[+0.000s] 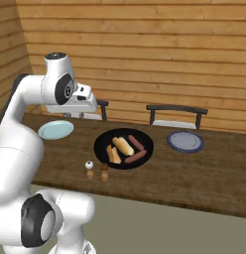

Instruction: Place one bun and one sausage from the bowl on each plate.

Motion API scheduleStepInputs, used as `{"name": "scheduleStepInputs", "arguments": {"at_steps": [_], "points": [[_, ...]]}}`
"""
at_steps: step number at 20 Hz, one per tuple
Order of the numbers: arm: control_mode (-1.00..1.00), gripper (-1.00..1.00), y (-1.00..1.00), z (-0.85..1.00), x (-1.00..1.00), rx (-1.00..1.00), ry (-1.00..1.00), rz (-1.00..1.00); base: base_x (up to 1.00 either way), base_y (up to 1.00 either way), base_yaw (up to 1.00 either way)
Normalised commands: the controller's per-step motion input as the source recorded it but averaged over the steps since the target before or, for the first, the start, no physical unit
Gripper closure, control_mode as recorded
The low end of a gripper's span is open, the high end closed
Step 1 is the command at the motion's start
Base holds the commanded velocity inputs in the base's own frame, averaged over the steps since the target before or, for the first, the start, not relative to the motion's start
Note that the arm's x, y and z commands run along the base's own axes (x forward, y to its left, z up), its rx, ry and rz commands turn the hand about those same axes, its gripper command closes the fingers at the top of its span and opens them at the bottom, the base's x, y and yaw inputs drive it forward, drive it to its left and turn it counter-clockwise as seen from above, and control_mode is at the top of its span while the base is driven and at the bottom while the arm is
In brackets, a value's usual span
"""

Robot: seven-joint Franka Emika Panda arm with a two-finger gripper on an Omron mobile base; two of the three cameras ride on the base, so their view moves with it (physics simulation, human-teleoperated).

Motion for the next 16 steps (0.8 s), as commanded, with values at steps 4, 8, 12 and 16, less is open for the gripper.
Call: {"name": "scheduleStepInputs", "arguments": {"at_steps": [4, 8, 12, 16], "points": [[-1.0, -1.0, -0.14, 0.0, 0.41, 0.0, 0.03, 0.01, 0.0, 0.0, 0.0], [-1.0, -1.0, -0.52, -0.19, 0.7, 0.0, 0.06, 0.03, 0.0, 0.0, 0.0], [-1.0, -1.0, -0.67, -0.53, 0.92, 0.0, 0.14, 0.0, 0.0, 0.0, 0.0], [-1.0, -1.0, -0.63, -0.55, 0.86, 0.0, 0.17, 0.0, 0.0, 0.0, 0.0]]}}
